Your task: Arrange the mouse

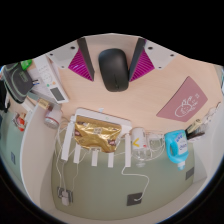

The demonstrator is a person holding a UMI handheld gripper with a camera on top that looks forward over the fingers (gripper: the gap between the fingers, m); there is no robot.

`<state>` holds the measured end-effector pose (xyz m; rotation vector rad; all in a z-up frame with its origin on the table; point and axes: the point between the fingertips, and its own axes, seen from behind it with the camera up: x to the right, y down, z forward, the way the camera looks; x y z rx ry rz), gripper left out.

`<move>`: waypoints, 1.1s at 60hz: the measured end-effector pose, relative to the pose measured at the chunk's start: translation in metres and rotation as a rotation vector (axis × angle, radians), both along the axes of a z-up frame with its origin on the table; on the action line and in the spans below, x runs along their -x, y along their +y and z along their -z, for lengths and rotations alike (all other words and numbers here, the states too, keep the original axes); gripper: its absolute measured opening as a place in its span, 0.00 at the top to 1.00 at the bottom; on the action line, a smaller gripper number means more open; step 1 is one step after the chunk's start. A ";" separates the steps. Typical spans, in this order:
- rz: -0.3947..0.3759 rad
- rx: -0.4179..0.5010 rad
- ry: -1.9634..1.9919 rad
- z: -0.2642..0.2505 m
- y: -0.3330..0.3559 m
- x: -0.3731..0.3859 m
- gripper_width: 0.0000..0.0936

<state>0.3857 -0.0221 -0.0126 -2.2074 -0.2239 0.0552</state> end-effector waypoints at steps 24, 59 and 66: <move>0.151 0.037 -0.112 -0.011 -0.008 0.004 0.62; 0.196 -0.274 0.044 -0.223 0.036 0.247 0.62; 0.165 -0.136 0.041 -0.125 0.046 0.296 0.62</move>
